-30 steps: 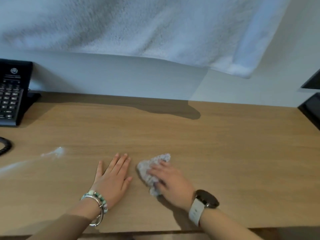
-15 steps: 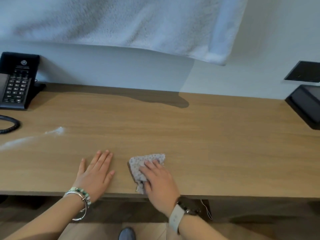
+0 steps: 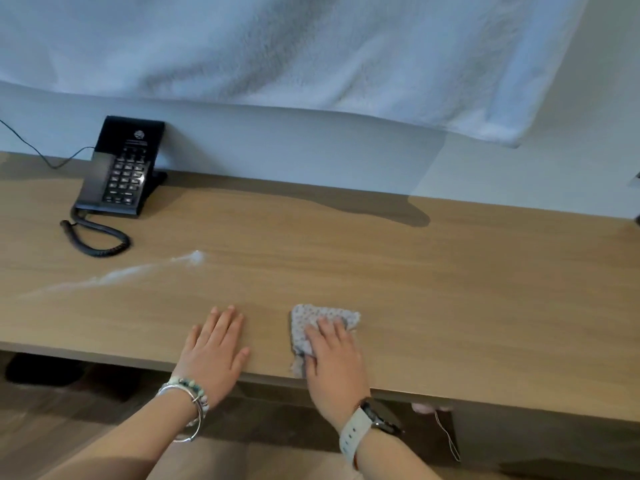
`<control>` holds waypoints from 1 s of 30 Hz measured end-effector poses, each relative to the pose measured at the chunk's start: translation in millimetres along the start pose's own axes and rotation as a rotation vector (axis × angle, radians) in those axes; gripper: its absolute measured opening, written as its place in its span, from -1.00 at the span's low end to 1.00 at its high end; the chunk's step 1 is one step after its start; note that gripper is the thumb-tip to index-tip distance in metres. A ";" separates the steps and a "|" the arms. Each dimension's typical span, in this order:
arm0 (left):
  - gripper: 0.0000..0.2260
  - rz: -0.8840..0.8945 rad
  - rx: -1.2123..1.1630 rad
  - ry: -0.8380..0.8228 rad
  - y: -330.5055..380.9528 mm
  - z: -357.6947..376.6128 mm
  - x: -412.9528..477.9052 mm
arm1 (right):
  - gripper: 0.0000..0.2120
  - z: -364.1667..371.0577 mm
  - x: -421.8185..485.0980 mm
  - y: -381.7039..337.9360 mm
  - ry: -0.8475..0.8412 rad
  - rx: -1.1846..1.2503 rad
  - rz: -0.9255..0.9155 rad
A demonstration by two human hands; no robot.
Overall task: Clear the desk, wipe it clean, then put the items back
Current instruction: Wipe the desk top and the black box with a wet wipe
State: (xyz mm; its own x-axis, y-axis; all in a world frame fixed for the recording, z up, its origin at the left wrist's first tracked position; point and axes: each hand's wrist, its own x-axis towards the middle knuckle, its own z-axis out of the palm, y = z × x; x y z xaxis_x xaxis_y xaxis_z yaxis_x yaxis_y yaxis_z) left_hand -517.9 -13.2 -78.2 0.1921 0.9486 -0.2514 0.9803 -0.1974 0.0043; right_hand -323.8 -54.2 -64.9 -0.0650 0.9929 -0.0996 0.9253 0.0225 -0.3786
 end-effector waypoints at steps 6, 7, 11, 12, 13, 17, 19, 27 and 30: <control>-0.10 -0.018 -0.049 0.030 -54.3 -11.4 2.7 | -0.58 -5.2 38.5 27.6 0.142 -0.108 0.061; -0.11 -0.022 -0.042 0.031 -63.9 -11.5 4.1 | -0.59 -13.9 40.3 40.6 0.218 -0.157 0.169; -0.28 -0.062 -0.062 -0.034 -93.9 -7.8 13.2 | -0.51 -11.8 39.6 25.0 0.089 -0.073 0.460; -0.27 -0.062 -0.059 -0.050 -98.3 -6.5 16.2 | -0.51 -0.8 39.5 -0.2 0.062 -0.056 0.386; -0.21 -0.056 -0.054 -0.062 -101.0 -5.7 18.9 | -0.51 11.2 40.2 -28.4 0.031 -0.068 0.258; -0.08 -0.019 -0.071 -0.097 -104.5 -6.2 25.3 | -0.38 37.8 40.6 -98.0 -0.007 -0.108 -0.097; -0.03 0.025 -0.081 -0.094 -109.0 -8.6 25.4 | -0.32 27.1 50.5 -76.9 -0.071 -0.068 -0.044; -0.03 0.097 -0.052 -0.077 -137.4 -7.2 22.9 | -0.49 21.8 62.0 -41.3 0.023 -0.201 0.287; -0.01 0.126 -0.044 -0.105 -140.3 -7.5 27.0 | -0.51 56.2 54.2 -108.5 -0.010 -0.215 -0.074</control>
State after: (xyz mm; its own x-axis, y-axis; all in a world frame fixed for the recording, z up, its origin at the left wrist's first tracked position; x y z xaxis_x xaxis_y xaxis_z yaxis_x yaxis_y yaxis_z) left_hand -650.0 41.9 -78.3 0.3103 0.8856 -0.3456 0.9502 -0.3000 0.0844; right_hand -448.7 -9.4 -80.9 -0.1386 0.9864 -0.0886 0.9761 0.1210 -0.1803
